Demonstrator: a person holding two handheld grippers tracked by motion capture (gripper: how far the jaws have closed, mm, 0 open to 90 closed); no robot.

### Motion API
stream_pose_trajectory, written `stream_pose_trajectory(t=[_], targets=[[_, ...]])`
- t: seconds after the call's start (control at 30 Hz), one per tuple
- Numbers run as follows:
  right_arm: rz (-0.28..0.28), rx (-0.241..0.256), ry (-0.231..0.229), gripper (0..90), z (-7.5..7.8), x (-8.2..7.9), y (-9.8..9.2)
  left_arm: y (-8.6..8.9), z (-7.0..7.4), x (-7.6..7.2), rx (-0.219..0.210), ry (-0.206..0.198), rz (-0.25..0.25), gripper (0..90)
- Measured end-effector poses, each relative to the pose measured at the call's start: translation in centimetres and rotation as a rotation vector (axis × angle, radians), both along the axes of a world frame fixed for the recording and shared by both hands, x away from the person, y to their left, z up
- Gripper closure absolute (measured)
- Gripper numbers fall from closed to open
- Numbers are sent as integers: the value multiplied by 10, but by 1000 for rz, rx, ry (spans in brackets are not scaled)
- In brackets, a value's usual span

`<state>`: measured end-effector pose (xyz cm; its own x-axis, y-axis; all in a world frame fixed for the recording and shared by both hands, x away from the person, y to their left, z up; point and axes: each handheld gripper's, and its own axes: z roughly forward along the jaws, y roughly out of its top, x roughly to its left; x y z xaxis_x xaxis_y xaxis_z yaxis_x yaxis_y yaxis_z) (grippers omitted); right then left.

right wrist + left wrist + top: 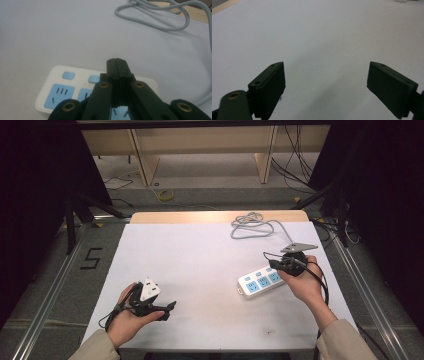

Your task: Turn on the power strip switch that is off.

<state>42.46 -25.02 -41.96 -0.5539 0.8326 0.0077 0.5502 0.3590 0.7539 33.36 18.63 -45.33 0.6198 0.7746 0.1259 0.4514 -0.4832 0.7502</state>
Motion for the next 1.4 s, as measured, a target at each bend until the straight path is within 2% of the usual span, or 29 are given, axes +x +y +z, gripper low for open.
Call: stream_pose_trajectory(t=[0.9,1.4], targets=[[22,-33,47,900,-5,10,12,0,0,0,0,-1,-1,148],[35,-62,93,900,-9,15,18,0,0,0,-2,-1,-3,148]])
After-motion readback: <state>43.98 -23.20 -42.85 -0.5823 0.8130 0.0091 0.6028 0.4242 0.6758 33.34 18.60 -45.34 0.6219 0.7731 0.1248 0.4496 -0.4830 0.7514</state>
